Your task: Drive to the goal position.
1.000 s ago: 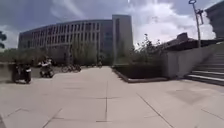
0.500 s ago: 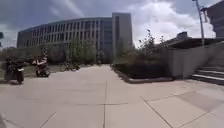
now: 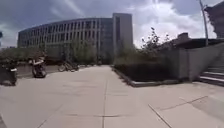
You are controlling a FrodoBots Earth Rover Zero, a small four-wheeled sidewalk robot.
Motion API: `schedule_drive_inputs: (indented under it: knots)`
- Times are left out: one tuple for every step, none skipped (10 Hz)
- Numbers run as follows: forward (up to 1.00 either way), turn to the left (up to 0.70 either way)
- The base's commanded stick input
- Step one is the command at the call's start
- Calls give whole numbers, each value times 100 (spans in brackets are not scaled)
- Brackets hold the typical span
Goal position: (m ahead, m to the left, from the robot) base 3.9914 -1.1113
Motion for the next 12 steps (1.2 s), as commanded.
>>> schedule_drive_inputs:
  knots:
    - [70, 0]
    - [70, 0]
    - [70, 0]
    - [70, 0]
    - [70, 0]
    - [70, 0]
    - [70, 0]
    - [70, 0]
    - [70, 0]
    - [70, 0]
    - [70, 0]
    - [70, 0]
